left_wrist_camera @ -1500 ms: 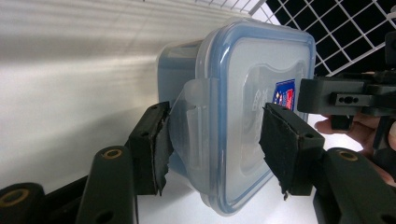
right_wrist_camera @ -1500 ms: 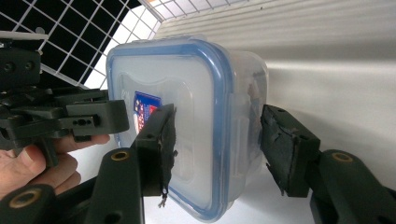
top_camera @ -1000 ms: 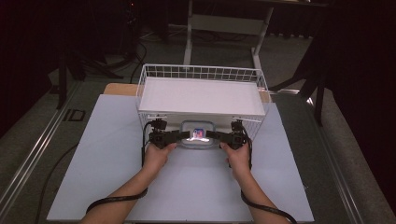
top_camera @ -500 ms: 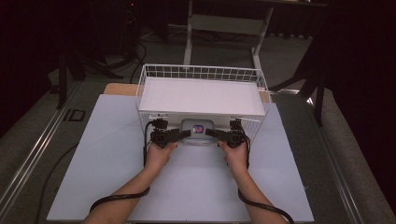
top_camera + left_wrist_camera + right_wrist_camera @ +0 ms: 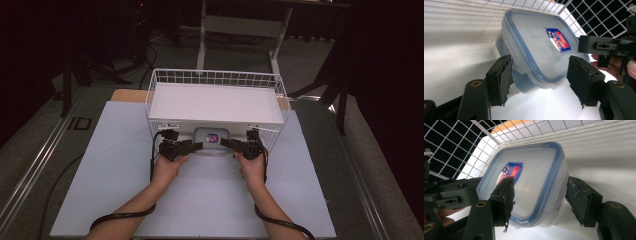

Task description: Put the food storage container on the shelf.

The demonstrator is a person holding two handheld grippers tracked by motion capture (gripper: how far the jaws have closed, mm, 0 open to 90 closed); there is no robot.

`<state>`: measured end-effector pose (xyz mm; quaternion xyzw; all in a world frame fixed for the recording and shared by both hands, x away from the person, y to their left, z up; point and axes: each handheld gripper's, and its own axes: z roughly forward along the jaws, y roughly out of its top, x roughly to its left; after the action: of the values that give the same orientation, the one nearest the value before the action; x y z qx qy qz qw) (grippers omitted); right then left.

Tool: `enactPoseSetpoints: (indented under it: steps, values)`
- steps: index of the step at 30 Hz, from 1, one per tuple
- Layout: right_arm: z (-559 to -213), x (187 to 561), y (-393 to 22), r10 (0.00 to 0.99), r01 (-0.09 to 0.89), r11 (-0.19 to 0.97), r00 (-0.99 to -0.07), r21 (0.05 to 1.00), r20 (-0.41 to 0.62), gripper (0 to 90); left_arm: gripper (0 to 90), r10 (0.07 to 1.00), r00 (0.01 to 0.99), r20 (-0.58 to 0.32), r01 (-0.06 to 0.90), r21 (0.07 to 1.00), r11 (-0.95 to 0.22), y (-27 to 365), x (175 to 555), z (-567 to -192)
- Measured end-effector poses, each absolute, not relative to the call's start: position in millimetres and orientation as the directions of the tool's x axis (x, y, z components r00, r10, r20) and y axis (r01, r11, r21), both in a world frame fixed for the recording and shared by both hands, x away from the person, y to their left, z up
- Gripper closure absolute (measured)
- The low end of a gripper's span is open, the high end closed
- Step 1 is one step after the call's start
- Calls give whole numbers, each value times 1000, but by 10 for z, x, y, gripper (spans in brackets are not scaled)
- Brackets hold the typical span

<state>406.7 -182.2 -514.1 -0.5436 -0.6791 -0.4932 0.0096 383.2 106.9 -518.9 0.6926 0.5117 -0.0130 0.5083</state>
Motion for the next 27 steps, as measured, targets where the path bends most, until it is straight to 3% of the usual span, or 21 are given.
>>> enactPoseSetpoints:
  steps: [19,22,24,27]
  values:
    - [-4952,3590,-1976,767,652,-1,-486,758,419,402,392,676,553,-487,679,734,-26,1242,3352,-5054]
    - [-4939,3500,-1959,760,648,25,-507,761,407,415,338,670,565,-482,668,743,-29,1294,3273,-5012]
    - [-4939,3463,-1937,762,644,44,-517,764,391,416,215,668,586,-459,651,757,-50,1316,3212,-4975]
    - [-4937,3405,-1886,763,636,73,-531,769,367,425,184,664,606,-438,643,761,-84,1331,3146,-4950]
